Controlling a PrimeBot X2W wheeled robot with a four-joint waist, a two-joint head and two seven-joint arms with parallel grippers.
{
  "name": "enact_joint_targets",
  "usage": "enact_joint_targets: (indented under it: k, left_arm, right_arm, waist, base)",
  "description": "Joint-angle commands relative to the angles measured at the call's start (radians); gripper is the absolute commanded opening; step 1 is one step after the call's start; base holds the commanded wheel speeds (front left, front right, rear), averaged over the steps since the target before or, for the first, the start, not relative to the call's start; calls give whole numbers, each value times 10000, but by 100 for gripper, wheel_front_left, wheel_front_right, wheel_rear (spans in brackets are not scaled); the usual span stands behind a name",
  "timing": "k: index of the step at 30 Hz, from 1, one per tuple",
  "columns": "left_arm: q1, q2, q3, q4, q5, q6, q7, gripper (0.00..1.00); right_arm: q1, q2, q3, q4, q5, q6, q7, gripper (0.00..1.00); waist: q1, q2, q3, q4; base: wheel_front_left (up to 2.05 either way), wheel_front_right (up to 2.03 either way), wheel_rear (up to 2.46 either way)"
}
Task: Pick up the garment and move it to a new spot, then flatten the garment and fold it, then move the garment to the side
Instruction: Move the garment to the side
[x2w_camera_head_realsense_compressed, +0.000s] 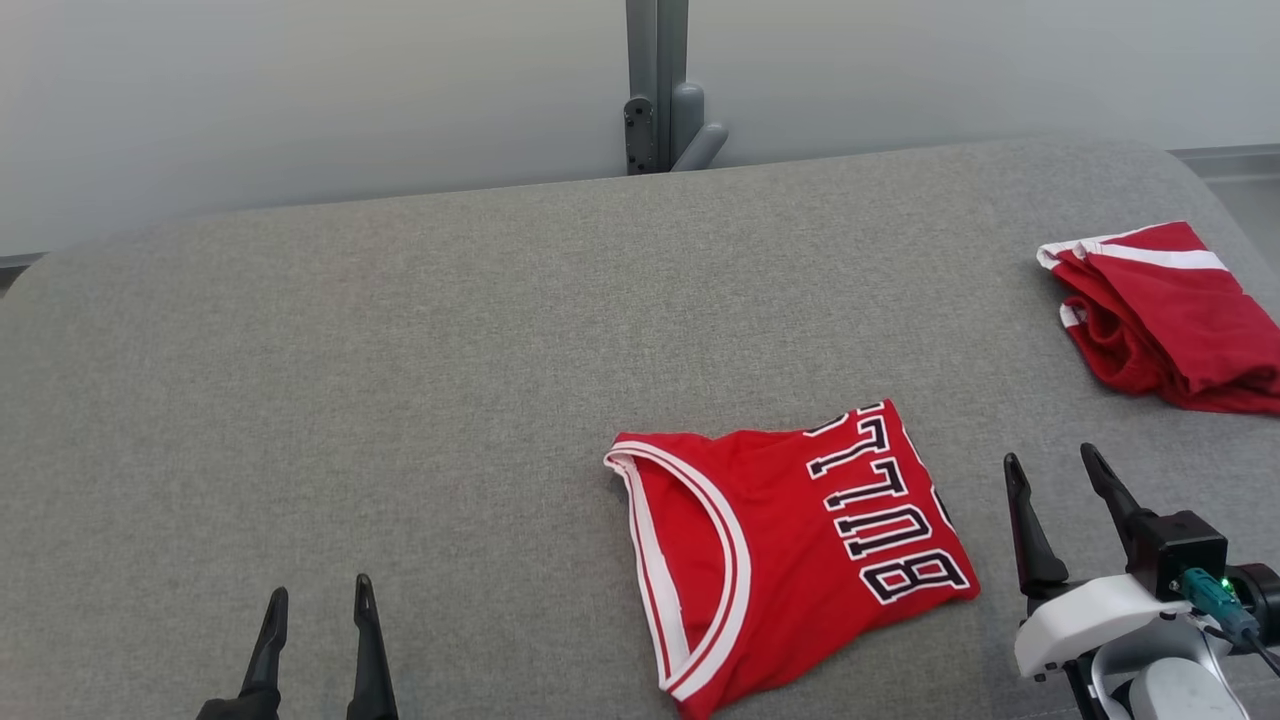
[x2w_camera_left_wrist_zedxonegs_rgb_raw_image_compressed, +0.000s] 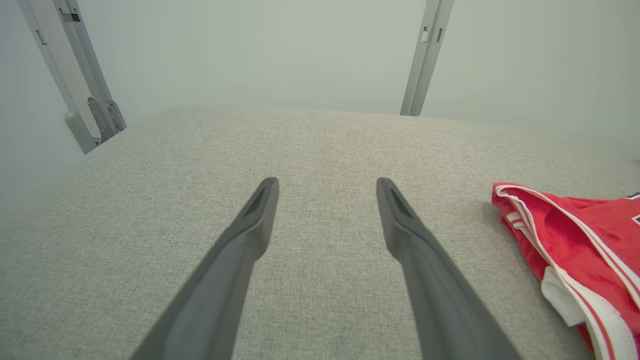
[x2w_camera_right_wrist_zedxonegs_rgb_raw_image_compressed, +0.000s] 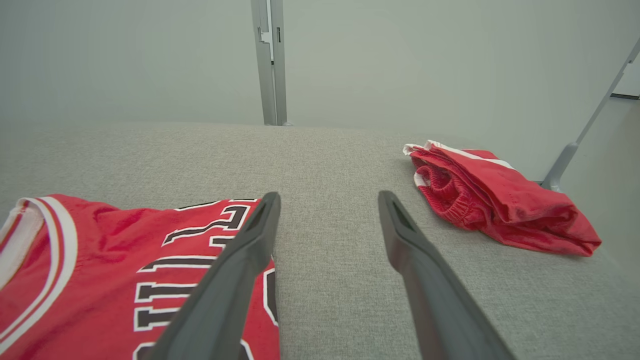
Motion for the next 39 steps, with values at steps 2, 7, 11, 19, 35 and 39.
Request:
enact_joint_targets:
  k: [2, 7, 11, 19, 35, 39]
  left_arm:
    - [-103, 15, -26, -4, -42, 42, -24, 100]
    - [-122, 15, 1, -7, -54, 53, -24, 100]
    - [-186, 15, 23, -97, -39, 95, -24, 100]
    - [-468, 15, -127, -109, 85, -25, -24, 100]
    - [-809, 15, -251, -75, 81, 72, -24, 100]
    - [-1009, 16, -345, -129, 5, 150, -24, 100]
  right_arm:
    - [-80, -72, 27, 40, -25, -11, -24, 100]
    - [-353, 33, 61, 39, 262, -11, -24, 100]
    - [-921, -224, 656, 405, 1056, -11, 570, 100]
    - [-2106, -2167, 2536, 296, 3119, -12, 5267, 100]
    - [-2769, -2392, 4469, 1830, 5657, -8, 5869, 100]
    - [-3143, -2651, 5263, 1857, 6680, -6, 5693, 0]
  waist:
    - [0, 51, 16, 82]
    - [0, 51, 68, 143]
    - [0, 51, 211, 126]
    - [0, 51, 725, 239]
    - [0, 51, 1262, 615]
    - [0, 51, 1349, 614]
  base:
    - [0, 0, 0]
    - [0, 0, 0]
    - [0, 0, 0]
    - [0, 0, 0]
    - [0, 0, 0]
    - [0, 0, 0]
